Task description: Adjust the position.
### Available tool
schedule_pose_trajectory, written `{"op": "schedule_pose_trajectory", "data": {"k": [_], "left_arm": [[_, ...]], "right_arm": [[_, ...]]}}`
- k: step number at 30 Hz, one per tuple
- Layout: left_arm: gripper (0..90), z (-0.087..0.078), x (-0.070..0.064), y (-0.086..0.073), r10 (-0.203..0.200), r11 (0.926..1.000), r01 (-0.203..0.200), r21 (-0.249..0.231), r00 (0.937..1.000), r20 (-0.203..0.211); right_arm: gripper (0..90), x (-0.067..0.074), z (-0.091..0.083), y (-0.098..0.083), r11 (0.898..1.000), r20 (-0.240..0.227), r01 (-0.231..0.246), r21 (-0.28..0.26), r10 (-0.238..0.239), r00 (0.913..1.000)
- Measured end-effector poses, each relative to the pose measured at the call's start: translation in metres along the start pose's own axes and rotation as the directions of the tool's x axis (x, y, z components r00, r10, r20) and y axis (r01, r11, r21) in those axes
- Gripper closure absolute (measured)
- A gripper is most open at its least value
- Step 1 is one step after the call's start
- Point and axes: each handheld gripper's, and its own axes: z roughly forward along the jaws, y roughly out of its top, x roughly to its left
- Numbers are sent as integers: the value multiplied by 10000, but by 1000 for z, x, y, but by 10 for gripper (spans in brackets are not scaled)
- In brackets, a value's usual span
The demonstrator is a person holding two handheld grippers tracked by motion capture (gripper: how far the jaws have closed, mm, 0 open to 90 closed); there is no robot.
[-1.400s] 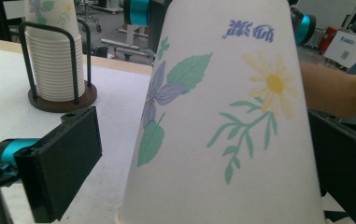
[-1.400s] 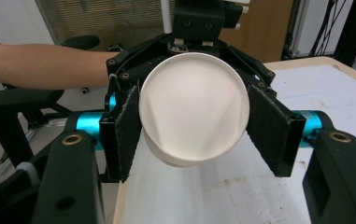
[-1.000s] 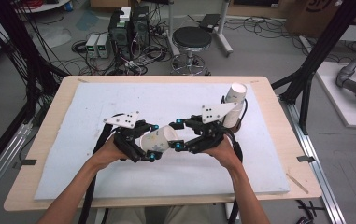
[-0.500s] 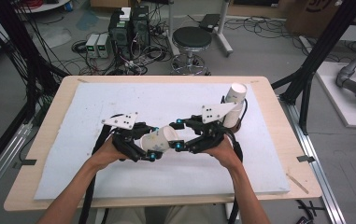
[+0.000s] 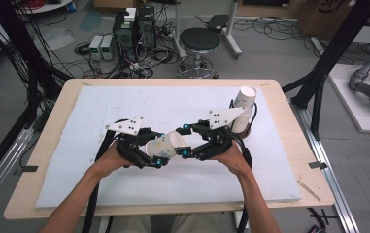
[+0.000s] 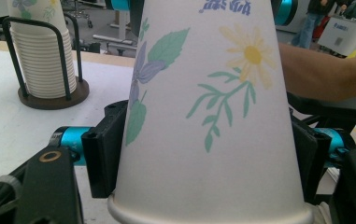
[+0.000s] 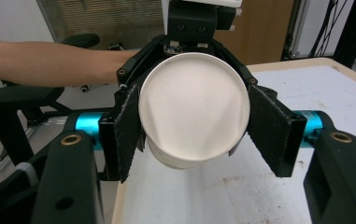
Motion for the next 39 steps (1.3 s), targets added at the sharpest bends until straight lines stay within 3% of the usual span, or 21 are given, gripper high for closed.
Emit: {"op": "schedule_pose_trajectory", "data": {"k": [6, 18, 27, 29, 34, 35, 36, 37, 38, 39], "left_arm": [[298, -2, 0, 0, -46, 10000, 45, -58, 10000, -27], [305, -8, -2, 1, 23, 10000, -22, 56, 9997, -234], [302, -21, -7, 3, 71, 9954, 3, 956, 9970, -772], [298, -23, -8, 6, 180, 9904, -53, 1380, 9956, -916], [298, -28, -10, 10, 267, 9761, -5, 2175, 9927, -1174], [297, -29, -11, 11, 295, 9717, 3, 2361, 9920, -1225], [297, -29, -11, 12, 242, 9685, 81, 2490, 9917, -1262], [298, -30, -11, 12, 249, 9650, 97, 2622, 9914, -1286], [298, -30, -11, 13, 375, 9583, 4, 2859, 9912, -1271], [298, -30, -11, 14, 381, 9533, 31, 3020, 9907, -1305]], "right_arm": [[174, 1, 3, 0, 10000, 126, -46, -63, 47, 9999], [156, 1, -6, -6, 9994, 359, -325, 128, 320, 9988], [156, 1, -12, -9, 9898, 1002, -444, 1356, 309, 9945], [156, 1, -11, -7, 9811, 1074, -384, 1897, 181, 9940], [156, 2, -9, -4, 9675, 1217, -301, 2509, -7, 9926], [156, 2, -6, -2, 9552, 1248, -235, 2952, -142, 9921], [156, 2, -6, -2, 9552, 1248, -235, 2952, -142, 9921], [156, 3, -5, -1, 9479, 1258, -207, 3180, -205, 9918], [156, 2, -2, 0, 9344, 1280, -85, 3562, -397, 9910], [156, 2, -2, 0, 9344, 1280, -85, 3562, -397, 9910]]}}
